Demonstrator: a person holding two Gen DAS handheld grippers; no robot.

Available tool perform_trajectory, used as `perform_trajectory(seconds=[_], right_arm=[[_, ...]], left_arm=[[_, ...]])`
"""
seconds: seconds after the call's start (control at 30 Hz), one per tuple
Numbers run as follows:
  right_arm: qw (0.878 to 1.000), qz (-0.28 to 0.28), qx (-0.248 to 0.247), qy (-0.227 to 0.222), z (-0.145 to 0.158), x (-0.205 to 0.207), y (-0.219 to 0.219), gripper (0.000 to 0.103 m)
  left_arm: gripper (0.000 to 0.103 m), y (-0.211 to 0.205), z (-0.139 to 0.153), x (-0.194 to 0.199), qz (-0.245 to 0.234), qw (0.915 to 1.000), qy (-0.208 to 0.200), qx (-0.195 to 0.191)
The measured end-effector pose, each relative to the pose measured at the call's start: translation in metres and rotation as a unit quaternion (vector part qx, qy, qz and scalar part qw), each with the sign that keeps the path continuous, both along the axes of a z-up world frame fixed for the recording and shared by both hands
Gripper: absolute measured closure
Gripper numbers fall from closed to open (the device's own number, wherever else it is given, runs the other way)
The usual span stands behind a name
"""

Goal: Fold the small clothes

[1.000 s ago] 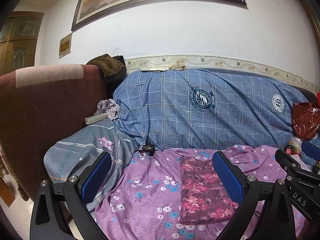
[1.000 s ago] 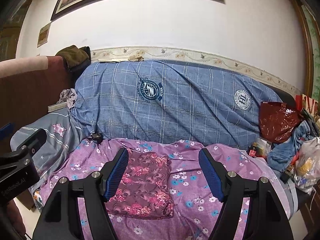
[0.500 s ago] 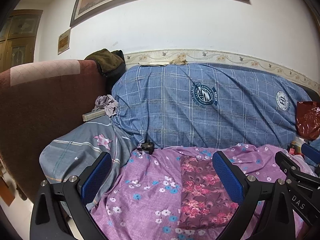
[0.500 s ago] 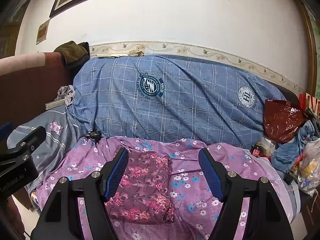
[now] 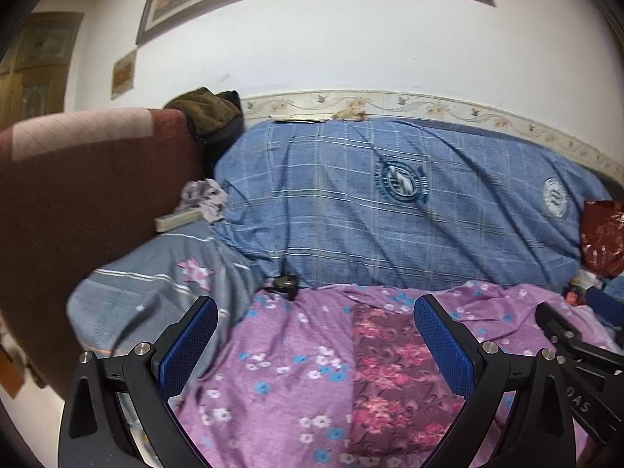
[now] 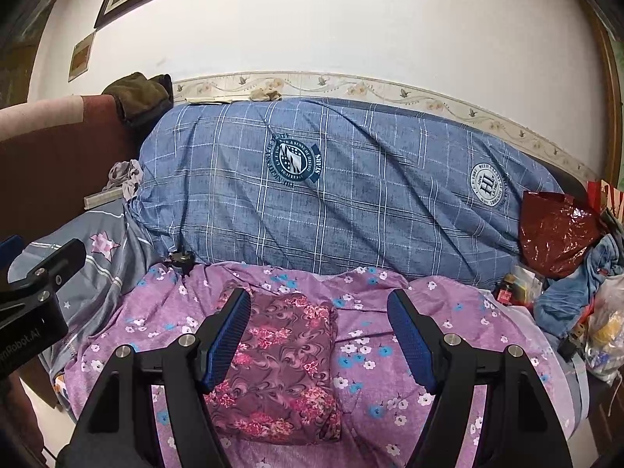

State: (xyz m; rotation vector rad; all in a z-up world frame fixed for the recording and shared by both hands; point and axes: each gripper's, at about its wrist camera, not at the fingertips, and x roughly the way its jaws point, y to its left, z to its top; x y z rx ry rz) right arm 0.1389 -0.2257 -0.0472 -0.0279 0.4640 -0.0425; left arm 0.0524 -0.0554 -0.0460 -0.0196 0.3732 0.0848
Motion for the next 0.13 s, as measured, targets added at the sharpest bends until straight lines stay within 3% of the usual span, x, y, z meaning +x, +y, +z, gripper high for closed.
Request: perform_trajectory(seconds=[0.13], right_arm=[[1.0, -0.005, -0.001, 0.007, -0.01, 0.018, -0.013, 0.029]], left_arm=[[0.001, 0.011, -0.015, 0.031, -0.007, 0.9992, 0.035, -0.016]])
